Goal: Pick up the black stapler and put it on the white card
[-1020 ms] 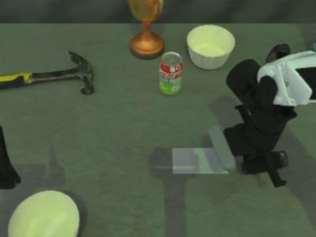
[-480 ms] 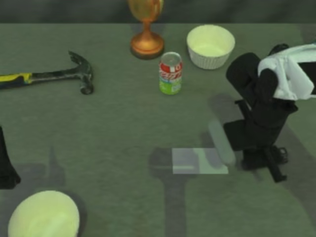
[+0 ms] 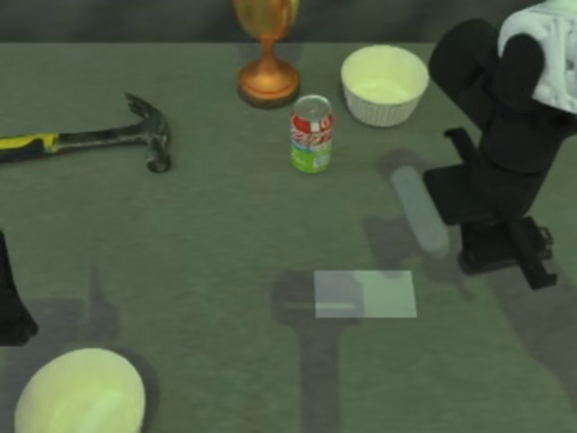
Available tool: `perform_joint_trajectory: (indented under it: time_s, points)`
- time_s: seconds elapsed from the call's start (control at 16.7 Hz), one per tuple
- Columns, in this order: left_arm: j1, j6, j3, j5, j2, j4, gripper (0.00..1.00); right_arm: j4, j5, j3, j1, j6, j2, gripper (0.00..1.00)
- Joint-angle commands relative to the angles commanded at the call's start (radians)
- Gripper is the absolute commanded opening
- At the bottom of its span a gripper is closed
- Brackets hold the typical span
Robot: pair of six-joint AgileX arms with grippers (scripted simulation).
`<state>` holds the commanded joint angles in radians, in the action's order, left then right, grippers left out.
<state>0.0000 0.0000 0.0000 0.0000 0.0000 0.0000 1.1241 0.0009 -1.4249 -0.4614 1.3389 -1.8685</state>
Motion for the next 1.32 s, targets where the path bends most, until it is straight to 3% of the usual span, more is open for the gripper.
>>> perform_joint_trajectory:
  time_s: [0.42, 0.66, 0.96, 1.32]
  points:
    - [0.0, 0.0, 0.0, 0.0, 0.0, 0.0, 1.0, 0.0, 0.004, -0.012, 0.0, -0.029, -0.001, 0.0]
    - [0.0, 0.0, 0.0, 0.0, 0.0, 0.0, 1.0, -0.025, 0.026, -0.068, -0.015, -0.211, -0.018, 0.0]
    - [0.0, 0.0, 0.0, 0.0, 0.0, 0.0, 1.0, -0.055, 0.062, -0.169, -0.033, -0.677, -0.06, 0.0]
    - [0.0, 0.0, 0.0, 0.0, 0.0, 0.0, 1.0, -0.051, 0.09, -0.249, -0.048, -1.522, -0.116, 0.0]
